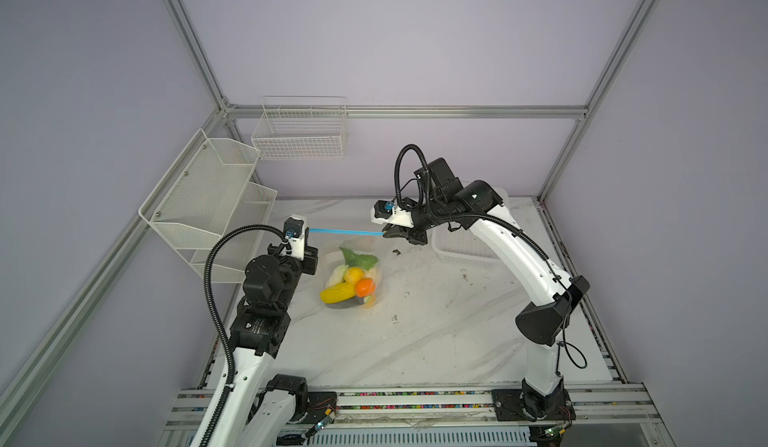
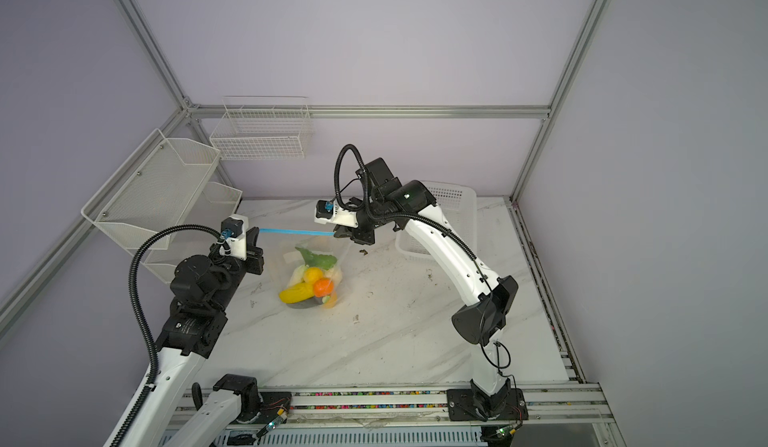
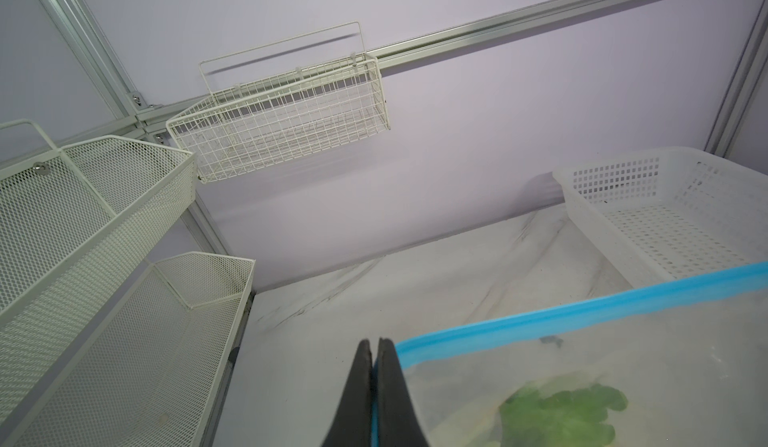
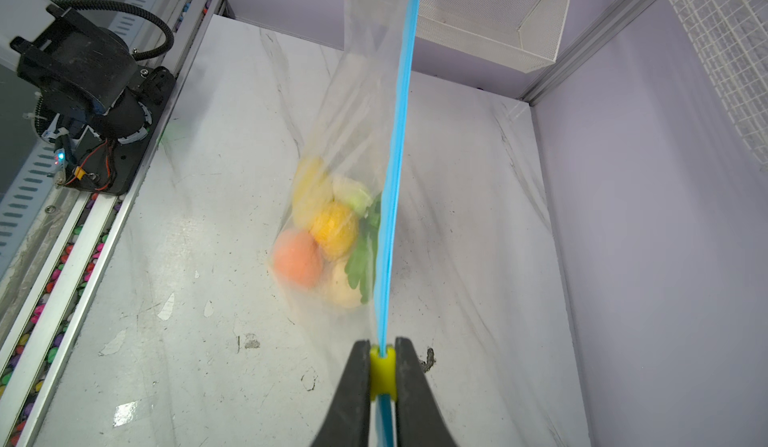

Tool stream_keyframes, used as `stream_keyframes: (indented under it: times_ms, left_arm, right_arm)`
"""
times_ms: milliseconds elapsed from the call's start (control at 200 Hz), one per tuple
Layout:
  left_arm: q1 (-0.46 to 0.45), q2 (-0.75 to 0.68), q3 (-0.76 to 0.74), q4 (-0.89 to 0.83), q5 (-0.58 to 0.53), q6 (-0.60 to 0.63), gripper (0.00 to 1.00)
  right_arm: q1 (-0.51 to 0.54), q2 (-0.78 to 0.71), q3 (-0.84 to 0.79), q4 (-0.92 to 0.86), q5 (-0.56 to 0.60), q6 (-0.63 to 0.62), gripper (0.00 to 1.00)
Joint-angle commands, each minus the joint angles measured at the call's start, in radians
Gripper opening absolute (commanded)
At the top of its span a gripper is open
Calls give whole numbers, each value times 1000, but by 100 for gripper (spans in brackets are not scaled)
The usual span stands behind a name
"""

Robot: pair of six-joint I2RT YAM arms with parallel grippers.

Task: Place the food in the zip-top bag and seal the zipper

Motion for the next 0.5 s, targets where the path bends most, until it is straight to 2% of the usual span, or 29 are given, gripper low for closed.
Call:
stream_keyframes:
  times_ms: [0, 165, 495]
  left_arm:
    - [21, -16, 15, 27, -37, 3, 0]
    - [21, -14, 11, 50, 56, -23, 0]
    - [21, -18, 11, 44, 10, -5, 0]
  right_arm:
    - [-19, -22, -11, -16, -16, -4, 15]
    - [-17, -4, -4, -11, -43, 0, 17]
    - [-21, 10, -6, -15, 5, 6, 18]
